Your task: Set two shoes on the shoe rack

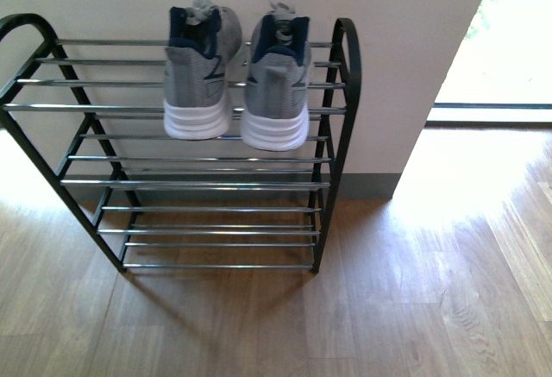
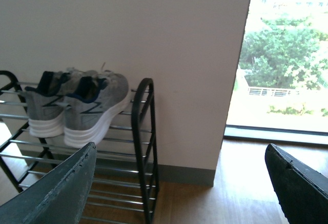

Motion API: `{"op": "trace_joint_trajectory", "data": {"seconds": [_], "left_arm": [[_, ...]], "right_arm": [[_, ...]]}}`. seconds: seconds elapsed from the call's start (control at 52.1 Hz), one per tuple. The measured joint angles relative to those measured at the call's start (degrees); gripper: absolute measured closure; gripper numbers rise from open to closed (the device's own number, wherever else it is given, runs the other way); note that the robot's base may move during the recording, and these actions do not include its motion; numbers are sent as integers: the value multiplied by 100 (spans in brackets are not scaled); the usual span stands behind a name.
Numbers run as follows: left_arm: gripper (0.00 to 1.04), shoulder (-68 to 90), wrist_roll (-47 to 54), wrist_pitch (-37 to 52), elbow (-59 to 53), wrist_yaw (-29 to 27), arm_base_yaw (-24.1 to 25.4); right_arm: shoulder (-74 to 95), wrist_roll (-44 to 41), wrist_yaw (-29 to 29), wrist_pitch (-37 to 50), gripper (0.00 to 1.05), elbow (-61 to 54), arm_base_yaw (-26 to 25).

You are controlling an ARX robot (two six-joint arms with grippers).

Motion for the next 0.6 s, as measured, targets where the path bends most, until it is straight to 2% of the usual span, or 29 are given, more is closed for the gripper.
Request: {"op": "trace_joint_trajectory", "data": {"seconds": [0.595], "left_arm": [[9, 0, 0, 0, 0, 15, 0]], "right_arm": [[-9, 2, 15, 0, 9, -4, 7]]}}
